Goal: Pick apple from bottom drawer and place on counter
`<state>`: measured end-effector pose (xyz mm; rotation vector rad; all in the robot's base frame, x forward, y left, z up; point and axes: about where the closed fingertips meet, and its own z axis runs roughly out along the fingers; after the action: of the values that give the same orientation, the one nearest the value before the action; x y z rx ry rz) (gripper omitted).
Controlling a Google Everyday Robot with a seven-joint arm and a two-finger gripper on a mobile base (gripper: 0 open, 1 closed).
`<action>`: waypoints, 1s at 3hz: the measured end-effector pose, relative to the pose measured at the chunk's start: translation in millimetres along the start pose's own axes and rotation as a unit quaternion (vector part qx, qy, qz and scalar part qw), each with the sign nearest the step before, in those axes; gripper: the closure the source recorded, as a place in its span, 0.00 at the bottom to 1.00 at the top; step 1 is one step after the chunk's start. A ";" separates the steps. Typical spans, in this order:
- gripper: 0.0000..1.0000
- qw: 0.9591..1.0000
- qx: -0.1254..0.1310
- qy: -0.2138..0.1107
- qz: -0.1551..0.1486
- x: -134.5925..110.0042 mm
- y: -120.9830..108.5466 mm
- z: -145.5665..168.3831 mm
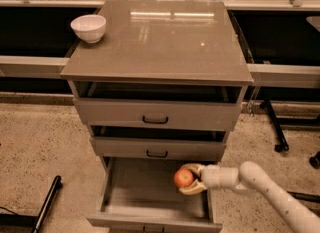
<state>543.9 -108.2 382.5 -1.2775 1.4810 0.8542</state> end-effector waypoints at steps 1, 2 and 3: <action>1.00 1.000 -0.002 0.012 -0.015 -25.8 12.1 -26.7; 1.00 1.000 -0.015 0.004 -0.008 -25.4 12.9 -17.1; 1.00 0.996 -0.074 -0.024 -0.050 -76.6 19.3 5.8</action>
Offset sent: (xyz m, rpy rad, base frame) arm -0.0167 -0.0024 0.0271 0.0107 0.0250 0.0554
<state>525.1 -76.0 452.4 -1.4172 1.3255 0.9358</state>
